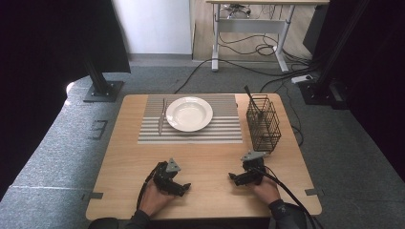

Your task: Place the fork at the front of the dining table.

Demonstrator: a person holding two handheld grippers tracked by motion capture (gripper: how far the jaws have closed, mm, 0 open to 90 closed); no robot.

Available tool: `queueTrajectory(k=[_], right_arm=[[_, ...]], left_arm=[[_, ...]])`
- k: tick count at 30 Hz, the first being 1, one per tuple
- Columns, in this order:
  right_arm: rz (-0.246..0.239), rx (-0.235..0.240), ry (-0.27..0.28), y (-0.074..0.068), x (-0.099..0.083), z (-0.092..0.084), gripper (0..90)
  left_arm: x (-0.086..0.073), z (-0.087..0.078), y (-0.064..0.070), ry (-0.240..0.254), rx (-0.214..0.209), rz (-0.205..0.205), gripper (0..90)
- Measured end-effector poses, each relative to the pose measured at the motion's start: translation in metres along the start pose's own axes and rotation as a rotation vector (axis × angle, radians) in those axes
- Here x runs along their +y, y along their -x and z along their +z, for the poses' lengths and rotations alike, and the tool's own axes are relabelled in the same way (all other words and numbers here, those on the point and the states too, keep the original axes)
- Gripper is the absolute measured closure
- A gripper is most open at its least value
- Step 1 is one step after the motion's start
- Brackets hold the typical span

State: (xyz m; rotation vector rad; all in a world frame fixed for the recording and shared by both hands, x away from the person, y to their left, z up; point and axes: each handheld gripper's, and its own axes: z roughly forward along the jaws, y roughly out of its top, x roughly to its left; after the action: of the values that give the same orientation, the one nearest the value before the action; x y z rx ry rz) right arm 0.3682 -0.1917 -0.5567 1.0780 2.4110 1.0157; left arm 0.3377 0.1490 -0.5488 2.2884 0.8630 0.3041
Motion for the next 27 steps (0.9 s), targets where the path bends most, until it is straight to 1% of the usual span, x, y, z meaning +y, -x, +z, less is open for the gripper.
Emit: queueTrajectory(k=[4, 8, 10, 17, 18, 20, 27], right_arm=[[0.000, 0.000, 0.000, 0.000, 0.000, 0.000, 0.0], [0.000, 0.000, 0.000, 0.000, 0.000, 0.000, 0.0], [0.000, 0.000, 0.000, 0.000, 0.000, 0.000, 0.0], [0.001, 0.000, 0.000, 0.000, 0.000, 0.000, 0.0], [0.001, 0.000, 0.000, 0.000, 0.000, 0.000, 0.0], [0.001, -0.001, 0.000, 0.000, 0.000, 0.000, 0.0], [0.001, -0.002, 0.000, 0.000, 0.000, 0.000, 0.0]], left_arm=[[0.003, -0.001, -0.001, 0.001, -0.033, -0.006, 0.0], [0.011, -0.006, 0.002, 0.012, -0.045, 0.012, 0.0], [0.016, -0.009, 0.002, 0.022, -0.053, 0.015, 0.0], [0.036, -0.016, -0.003, 0.047, -0.077, 0.024, 0.9], [0.036, -0.016, -0.003, 0.047, -0.077, 0.024, 1.0], [0.046, -0.019, -0.005, 0.054, -0.075, 0.040, 1.4], [0.076, -0.026, -0.007, 0.076, -0.082, 0.065, 1.6]])
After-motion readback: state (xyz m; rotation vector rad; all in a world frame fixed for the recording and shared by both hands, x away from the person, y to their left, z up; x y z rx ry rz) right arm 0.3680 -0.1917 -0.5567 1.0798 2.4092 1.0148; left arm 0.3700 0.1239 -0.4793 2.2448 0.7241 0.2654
